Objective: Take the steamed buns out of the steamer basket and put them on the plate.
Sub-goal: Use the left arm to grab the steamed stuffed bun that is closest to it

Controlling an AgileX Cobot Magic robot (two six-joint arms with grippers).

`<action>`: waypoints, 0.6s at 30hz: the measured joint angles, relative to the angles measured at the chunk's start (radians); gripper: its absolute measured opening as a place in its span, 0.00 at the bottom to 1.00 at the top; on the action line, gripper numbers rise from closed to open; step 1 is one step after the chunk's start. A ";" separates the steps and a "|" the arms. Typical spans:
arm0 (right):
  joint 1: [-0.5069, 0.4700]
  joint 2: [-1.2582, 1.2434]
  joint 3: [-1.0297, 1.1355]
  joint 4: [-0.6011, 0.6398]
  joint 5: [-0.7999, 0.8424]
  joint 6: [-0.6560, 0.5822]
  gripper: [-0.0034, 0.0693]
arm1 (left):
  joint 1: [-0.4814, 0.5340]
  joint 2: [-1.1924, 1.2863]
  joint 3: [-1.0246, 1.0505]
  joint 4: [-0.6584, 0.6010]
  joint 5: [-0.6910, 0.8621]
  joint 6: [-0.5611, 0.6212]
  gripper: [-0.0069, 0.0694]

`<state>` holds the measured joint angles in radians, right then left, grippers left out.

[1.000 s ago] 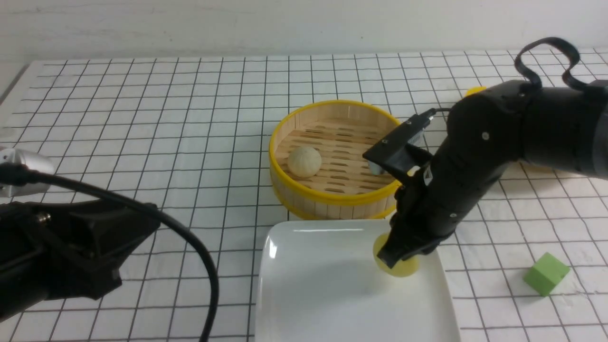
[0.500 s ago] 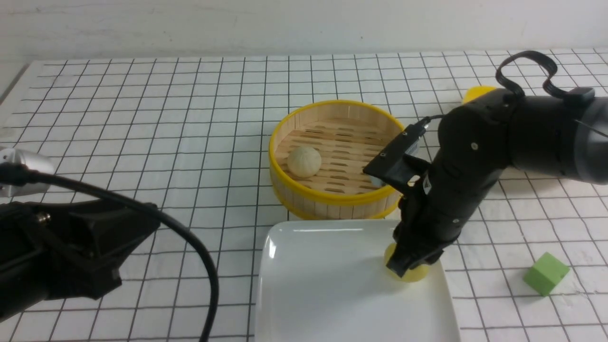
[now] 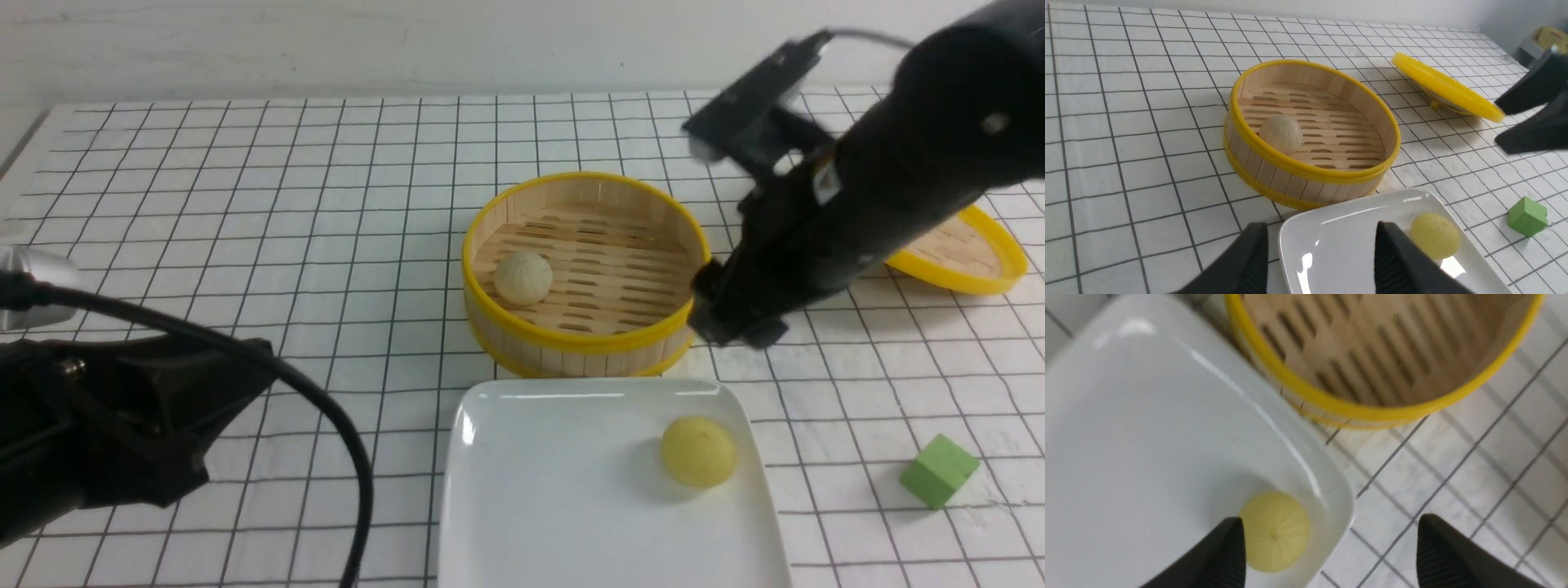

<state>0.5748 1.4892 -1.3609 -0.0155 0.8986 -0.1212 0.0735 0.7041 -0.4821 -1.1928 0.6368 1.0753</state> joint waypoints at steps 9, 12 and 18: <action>0.000 -0.356 -0.059 -0.051 0.080 0.128 0.74 | 0.000 0.123 0.000 -0.150 0.013 0.172 0.59; 0.000 -0.453 -0.060 -0.054 0.114 0.130 0.74 | 0.000 0.201 -0.011 -0.242 0.043 0.266 0.59; 0.000 -0.609 -0.061 -0.053 0.250 0.132 0.74 | 0.000 0.425 -0.137 -0.303 0.200 0.410 0.59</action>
<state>0.5748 0.8806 -1.4221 -0.0687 1.1485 0.0103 0.0735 1.1288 -0.6195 -1.4959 0.8364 1.4856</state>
